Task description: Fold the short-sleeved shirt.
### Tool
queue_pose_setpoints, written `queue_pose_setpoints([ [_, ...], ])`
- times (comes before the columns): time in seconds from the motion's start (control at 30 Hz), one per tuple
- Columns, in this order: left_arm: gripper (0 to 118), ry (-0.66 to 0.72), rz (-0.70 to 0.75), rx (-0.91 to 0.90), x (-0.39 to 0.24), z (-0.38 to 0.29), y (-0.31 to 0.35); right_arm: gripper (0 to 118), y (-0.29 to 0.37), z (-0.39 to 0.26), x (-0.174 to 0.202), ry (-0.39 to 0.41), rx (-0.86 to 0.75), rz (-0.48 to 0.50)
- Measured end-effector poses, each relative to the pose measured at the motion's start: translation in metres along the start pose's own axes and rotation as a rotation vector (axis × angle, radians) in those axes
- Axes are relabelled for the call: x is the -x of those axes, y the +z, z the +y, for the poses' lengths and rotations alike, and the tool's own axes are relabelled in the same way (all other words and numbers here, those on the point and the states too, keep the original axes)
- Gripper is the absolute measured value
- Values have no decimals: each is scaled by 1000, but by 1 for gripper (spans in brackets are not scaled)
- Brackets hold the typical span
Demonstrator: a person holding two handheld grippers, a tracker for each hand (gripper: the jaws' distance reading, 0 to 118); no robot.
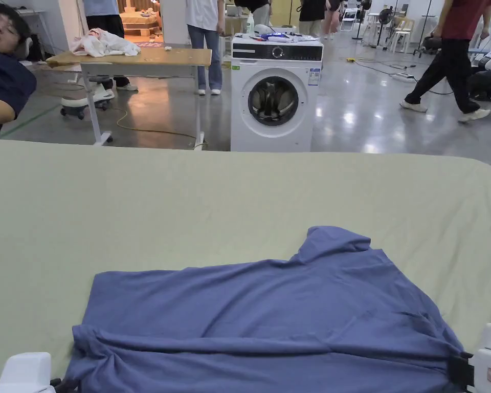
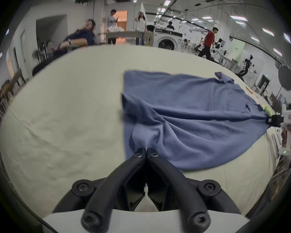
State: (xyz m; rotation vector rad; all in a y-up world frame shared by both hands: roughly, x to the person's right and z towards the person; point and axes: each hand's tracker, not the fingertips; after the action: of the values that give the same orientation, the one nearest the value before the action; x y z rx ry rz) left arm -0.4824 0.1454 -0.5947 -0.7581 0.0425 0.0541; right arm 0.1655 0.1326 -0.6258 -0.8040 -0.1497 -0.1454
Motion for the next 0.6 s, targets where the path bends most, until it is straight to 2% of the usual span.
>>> queue_pose_setpoints([
  [0.07, 0, 6, -21, 0, 11, 2, 17, 6, 17, -4, 2, -8, 1, -8],
  [0.1, 0, 54, -62, -15, 19, 1, 25, 6, 26, -9, 3, 5, -10, 2],
  [0.2, 0, 24, -43, -15, 23, -6, 47, 6, 55, -29, 7, 50, -19, -16],
  [0.43, 0, -7, -54, 38, 37, -58, 84, 6, 125, -100, 0, -4, -20, -21],
  [0.53, 0, -28, -53, 53, 36, -71, 89, 6, 130, -124, 0, 19, -9, -12],
  [0.6, 8, -5, -62, 20, 37, -77, 89, 14, 124, -131, 3, 43, -9, -1],
])
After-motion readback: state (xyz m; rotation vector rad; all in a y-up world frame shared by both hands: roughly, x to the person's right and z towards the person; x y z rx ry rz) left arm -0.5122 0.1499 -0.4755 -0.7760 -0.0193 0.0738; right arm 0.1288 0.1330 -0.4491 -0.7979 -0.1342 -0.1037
